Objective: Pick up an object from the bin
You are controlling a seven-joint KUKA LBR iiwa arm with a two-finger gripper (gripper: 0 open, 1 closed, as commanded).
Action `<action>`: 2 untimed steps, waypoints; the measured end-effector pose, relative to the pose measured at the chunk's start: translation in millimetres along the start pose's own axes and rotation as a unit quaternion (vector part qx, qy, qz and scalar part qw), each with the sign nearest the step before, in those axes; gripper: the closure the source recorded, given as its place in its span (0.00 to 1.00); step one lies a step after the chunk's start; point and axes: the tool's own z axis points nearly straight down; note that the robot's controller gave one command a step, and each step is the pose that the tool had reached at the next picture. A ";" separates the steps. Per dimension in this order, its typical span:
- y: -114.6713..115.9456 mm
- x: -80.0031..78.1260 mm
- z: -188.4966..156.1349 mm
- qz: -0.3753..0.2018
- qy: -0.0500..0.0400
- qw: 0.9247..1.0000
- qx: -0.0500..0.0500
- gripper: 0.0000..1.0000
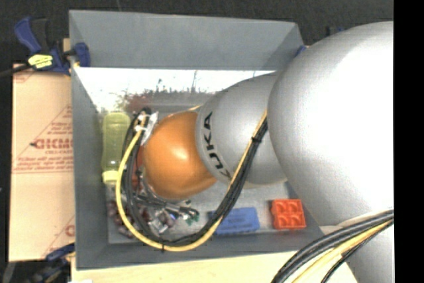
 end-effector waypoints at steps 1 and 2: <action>-11.8 -14.3 4.9 0.347 0.013 0.938 0.001 1.00; -11.8 -14.3 4.9 0.347 0.013 0.938 0.001 1.00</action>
Offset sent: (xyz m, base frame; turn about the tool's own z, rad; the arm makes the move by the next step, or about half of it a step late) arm 0.0000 0.0000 0.0000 0.0000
